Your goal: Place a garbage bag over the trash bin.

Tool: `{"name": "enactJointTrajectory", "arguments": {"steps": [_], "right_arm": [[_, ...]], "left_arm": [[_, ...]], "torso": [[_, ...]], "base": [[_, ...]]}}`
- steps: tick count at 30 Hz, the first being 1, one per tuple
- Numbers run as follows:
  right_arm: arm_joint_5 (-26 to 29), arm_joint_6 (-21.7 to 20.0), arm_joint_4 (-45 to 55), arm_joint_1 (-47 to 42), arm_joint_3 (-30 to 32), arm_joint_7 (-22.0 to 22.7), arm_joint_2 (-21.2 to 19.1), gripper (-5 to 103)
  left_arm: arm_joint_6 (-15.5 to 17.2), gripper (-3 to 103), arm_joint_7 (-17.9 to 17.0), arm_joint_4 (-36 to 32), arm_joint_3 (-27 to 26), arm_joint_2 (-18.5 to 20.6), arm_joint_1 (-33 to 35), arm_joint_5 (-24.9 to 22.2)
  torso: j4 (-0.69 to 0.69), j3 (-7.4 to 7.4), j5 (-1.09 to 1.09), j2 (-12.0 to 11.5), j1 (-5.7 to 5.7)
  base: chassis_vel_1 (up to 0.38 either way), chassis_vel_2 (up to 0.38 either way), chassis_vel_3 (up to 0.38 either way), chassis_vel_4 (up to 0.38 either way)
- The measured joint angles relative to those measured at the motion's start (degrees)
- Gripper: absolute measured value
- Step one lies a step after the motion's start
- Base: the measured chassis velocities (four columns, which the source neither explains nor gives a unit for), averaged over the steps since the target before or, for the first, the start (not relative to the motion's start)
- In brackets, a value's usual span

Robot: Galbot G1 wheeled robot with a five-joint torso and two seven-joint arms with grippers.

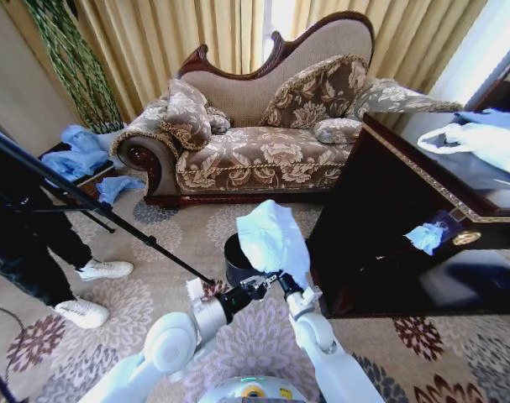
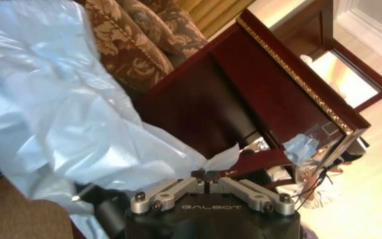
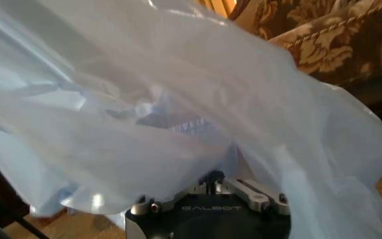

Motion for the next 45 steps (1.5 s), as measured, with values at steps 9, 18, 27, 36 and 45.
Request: {"name": "enactJointTrajectory", "arguments": {"steps": [9, 18, 27, 36, 45], "right_arm": [[0.1, 0.0, 0.1, 0.6, -1.5, 1.4, -0.3, 0], [0.4, 0.1, 1.6, -1.5, 0.2, 1.1, -1.9, 0], [0.7, 0.1, 2.0, -1.2, 0.0, 1.4, -1.6, 0], [0.8, 0.0, 1.7, -1.0, -0.1, 2.0, -1.0, 0], [-0.2, 0.5, 1.1, -1.5, -0.2, 2.2, -0.2, 0]], "left_arm": [[-0.5, 0, 0.3, 0.5, -1.0, -0.5, 0.3, 1.0], [-0.3, 0, 0.1, 1.0, -0.8, -0.7, 0.2, 1.9], [-0.3, 0, 0.0, 1.2, -0.6, -0.3, 0.0, 2.1], [-0.3, 0, 0.4, 1.6, -1.1, 0.5, -0.2, 2.1], [-0.3, 0, 1.3, 2.3, -1.1, 1.2, -1.0, 1.8]], "torso": [[0.00, 0.00, 0.00, 0.0, 0.00], [-0.01, 0.00, 0.01, 0.0, 0.00], [-0.01, 0.00, 0.00, 0.0, 0.00], [0.00, 0.00, 0.00, 0.0, 0.00], [0.00, 0.00, 0.00, 0.0, 0.00]], "base": [[0.000, 0.000, 0.000, 0.000], [0.000, 0.000, 0.000, 0.000], [0.000, 0.000, 0.000, 0.000], [0.000, 0.000, 0.000, 0.000], [0.000, 0.000, 0.000, 0.000]]}}
